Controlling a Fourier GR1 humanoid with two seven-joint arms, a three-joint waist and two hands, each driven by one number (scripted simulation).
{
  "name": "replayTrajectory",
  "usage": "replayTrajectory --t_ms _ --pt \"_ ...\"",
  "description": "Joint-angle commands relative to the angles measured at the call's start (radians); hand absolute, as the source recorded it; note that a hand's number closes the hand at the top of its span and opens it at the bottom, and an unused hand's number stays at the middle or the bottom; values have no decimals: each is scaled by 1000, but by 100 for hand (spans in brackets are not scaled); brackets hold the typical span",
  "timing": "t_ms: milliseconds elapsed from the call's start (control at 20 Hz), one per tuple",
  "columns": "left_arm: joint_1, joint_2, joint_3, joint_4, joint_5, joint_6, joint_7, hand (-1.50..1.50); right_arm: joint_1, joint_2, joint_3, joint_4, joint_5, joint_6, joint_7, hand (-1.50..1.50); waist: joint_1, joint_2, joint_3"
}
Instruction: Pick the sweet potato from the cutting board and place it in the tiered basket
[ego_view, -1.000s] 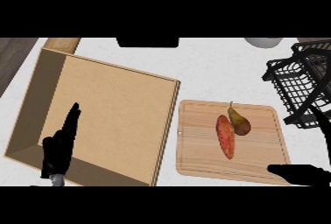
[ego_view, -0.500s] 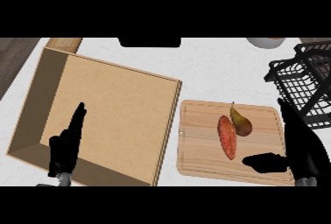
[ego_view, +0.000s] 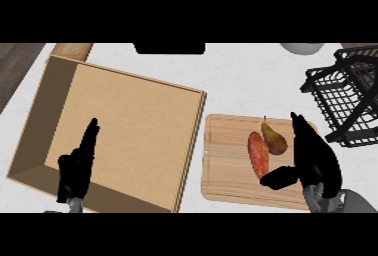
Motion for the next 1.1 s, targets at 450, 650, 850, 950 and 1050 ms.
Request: replayTrajectory --t_ms 450,650,850,950,1050 --pt "16 -60 -24 57 -27 12 8 0 -117 170 -19 191 -12 213 204 -150 -11 9 -12" --pt "76 -47 -8 35 -2 -22 -21 0 -106 225 -23 245 2 198 210 -150 -6 6 -11" --pt "44 -50 -5 58 -24 -16 -10 0 -89 235 -46 271 -2 221 179 -150 -18 6 -11" --pt "104 -34 19 26 4 -42 -55 0 -107 252 -65 301 3 221 161 -150 -8 5 -11" --pt "41 -52 15 71 -10 -34 -35 0 -150 257 -100 323 -10 259 182 -150 -15 7 -12"
